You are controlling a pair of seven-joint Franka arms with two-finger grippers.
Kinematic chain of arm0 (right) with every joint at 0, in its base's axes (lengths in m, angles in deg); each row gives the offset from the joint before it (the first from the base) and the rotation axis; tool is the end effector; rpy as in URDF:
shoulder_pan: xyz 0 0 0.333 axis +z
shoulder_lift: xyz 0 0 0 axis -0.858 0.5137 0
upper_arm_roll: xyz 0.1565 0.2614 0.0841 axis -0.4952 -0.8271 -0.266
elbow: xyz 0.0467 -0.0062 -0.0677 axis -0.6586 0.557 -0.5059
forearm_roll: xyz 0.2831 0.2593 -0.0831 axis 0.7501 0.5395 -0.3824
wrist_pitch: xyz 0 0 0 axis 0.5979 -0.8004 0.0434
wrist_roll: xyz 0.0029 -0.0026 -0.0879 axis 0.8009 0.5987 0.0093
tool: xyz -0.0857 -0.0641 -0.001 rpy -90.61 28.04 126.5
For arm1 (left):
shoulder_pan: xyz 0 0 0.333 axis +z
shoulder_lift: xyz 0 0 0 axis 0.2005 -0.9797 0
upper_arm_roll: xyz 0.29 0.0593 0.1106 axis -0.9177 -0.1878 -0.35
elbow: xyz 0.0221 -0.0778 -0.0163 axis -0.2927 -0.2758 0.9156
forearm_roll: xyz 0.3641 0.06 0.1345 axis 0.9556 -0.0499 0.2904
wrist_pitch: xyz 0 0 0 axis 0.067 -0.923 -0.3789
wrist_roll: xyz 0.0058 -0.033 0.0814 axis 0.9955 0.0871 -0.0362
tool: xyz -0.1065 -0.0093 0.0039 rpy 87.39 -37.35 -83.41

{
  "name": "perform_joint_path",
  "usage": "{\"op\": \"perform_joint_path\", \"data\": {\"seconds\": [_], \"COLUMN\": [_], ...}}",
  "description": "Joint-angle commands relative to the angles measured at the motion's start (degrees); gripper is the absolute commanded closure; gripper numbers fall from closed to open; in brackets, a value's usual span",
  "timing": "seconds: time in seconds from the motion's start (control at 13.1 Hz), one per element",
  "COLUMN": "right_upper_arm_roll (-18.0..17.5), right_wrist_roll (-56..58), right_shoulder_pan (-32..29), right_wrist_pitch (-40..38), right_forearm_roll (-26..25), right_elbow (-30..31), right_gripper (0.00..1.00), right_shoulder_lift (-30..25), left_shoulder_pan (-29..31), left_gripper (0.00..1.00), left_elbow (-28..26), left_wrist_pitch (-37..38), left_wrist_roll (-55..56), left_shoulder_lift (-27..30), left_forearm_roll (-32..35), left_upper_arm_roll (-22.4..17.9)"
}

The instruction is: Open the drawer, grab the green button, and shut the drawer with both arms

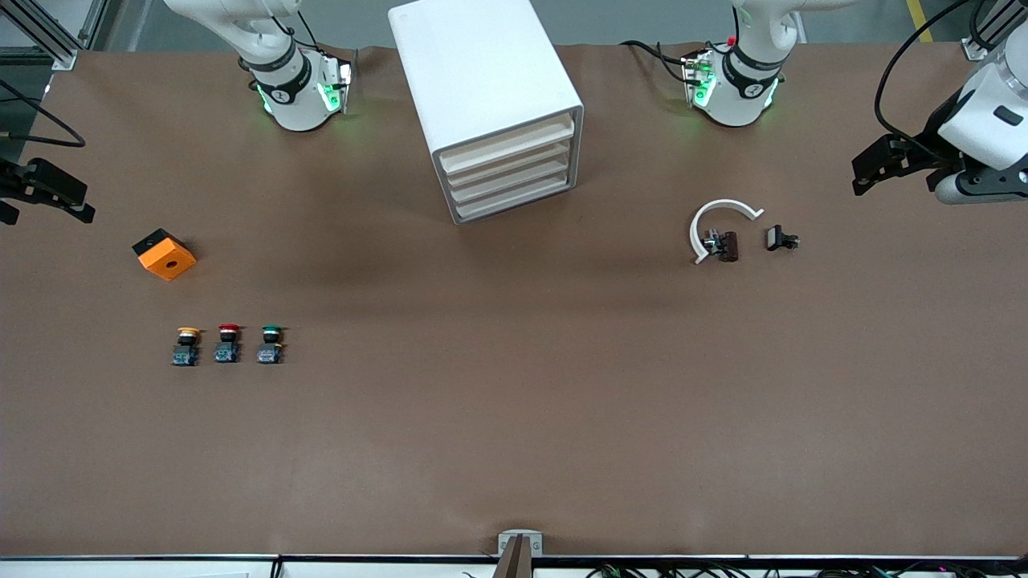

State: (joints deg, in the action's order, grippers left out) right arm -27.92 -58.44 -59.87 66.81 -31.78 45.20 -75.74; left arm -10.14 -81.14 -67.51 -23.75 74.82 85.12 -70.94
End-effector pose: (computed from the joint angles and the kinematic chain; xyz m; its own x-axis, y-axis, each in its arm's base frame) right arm 0.5463 -0.0459 0.6397 0.9994 0.0259 0.0244 0.0254 -0.9994 0.0237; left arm 0.5191 -0.0495 0.6268 0.9993 0.0222 -0.0315 0.0208 -0.9989 -0.0419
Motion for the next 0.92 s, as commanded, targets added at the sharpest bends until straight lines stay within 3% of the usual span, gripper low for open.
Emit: {"op": "perform_joint_path", "data": {"seconds": [0.0, 0.84], "right_upper_arm_roll": [-0.57, -0.48], "right_wrist_roll": [0.76, 0.85], "right_shoulder_pan": [-0.19, -0.1], "right_wrist_pitch": [-1.34, 0.15], "right_forearm_roll": [-0.05, -1.62], "right_elbow": [-1.67, -0.8], "right_gripper": [0.0, 0.0], "right_shoulder_lift": [0.81, 0.81], "left_shoulder_pan": [0.16, 0.42], "left_gripper": [0.0, 0.0], "left_elbow": [-0.07, 2.3], "left_wrist_pitch": [1.47, 3.5], "left_wrist_roll": [-2.37, -3.0], "left_shoulder_lift": [1.2, 0.76], "left_forearm_roll": [-0.57, -0.49], "left_upper_arm_roll": [0.01, -0.08]}}
